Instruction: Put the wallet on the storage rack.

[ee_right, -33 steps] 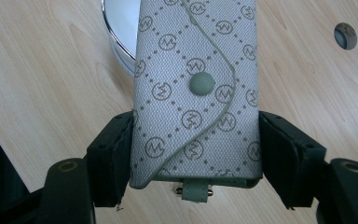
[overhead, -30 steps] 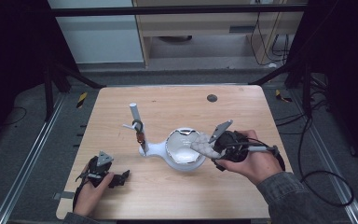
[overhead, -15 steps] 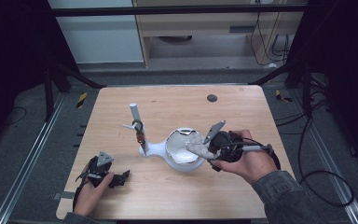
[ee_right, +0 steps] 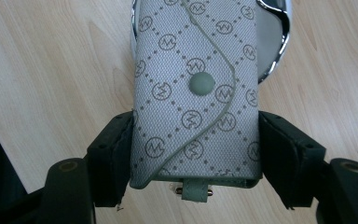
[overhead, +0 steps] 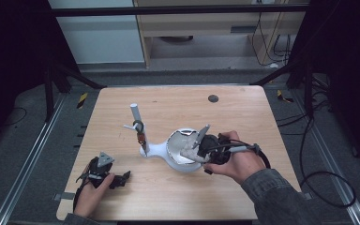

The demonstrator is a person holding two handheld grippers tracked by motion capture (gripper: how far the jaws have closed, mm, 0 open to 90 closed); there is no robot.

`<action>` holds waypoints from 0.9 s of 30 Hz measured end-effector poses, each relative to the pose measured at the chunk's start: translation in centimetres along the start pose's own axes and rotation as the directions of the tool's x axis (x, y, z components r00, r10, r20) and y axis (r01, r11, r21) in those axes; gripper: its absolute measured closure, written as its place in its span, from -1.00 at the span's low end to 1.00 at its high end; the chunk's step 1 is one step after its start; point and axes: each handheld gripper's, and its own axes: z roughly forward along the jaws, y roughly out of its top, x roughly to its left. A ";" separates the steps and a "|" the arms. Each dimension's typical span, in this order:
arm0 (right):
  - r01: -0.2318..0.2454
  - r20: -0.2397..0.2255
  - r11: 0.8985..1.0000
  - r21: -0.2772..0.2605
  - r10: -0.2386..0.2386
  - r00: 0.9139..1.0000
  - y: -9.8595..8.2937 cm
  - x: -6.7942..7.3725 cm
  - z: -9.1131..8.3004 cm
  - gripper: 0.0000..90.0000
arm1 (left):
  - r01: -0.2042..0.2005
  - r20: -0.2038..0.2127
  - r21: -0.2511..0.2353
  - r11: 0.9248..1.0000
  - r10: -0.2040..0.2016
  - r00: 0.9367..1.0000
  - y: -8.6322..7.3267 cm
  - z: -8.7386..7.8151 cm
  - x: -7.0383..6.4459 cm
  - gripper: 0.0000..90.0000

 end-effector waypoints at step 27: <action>0.018 -0.030 0.996 0.083 -0.016 0.999 3.1 -1.2 3.8 -0.30 | -0.004 0.002 0.000 1.000 0.004 1.000 0.0 0.0 0.0 -1.00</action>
